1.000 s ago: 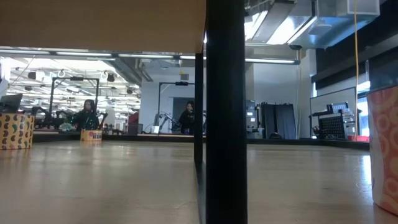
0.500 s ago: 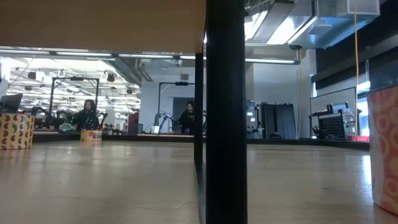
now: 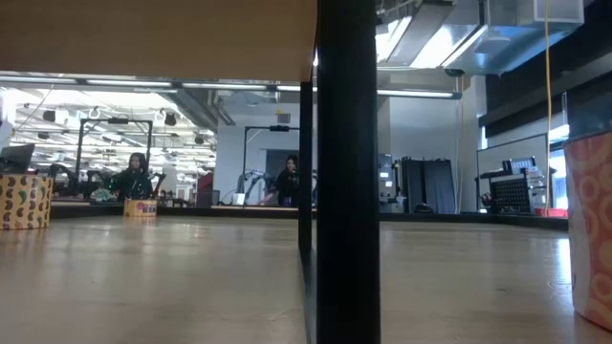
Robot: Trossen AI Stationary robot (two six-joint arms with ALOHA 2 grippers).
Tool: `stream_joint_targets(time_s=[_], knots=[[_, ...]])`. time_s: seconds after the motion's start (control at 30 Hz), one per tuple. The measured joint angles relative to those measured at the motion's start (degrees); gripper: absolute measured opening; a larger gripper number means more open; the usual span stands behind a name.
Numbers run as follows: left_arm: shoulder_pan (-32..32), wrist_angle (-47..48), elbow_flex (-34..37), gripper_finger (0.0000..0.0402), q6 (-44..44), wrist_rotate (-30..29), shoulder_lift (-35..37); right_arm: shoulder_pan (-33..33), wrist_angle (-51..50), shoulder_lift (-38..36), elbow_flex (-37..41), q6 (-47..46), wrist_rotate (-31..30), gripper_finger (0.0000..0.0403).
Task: Pick and place cans onto a shelf
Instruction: Put the canned tomato on the shelf
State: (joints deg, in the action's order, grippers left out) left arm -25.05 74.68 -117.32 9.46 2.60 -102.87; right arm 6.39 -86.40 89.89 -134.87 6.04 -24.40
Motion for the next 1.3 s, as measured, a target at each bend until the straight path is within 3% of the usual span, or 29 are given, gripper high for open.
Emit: stream_joint_targets(time_s=[0.2,0.47,0.77,1.3], knots=[[-3.5,-3.9,0.0,0.0000,10.9,-4.4,0.0,0.0,0.0,0.0,0.0,0.4,0.0,0.0014],[-7.6,-3.2,0.0,0.0000,23.0,-14.7,0.0,0.0,0.0,0.0,0.0,0.6,0.0,0.0014],[-9.6,3.0,0.0,0.0000,30.8,-14.6,0.0,0.0,0.0,0.0,0.0,1.9,0.0,0.0014],[-9.0,4.5,0.1,0.0000,28.6,-14.0,-3.1,0.0,-0.1,0.0,0.0,2.0,0.0,0.0014]])
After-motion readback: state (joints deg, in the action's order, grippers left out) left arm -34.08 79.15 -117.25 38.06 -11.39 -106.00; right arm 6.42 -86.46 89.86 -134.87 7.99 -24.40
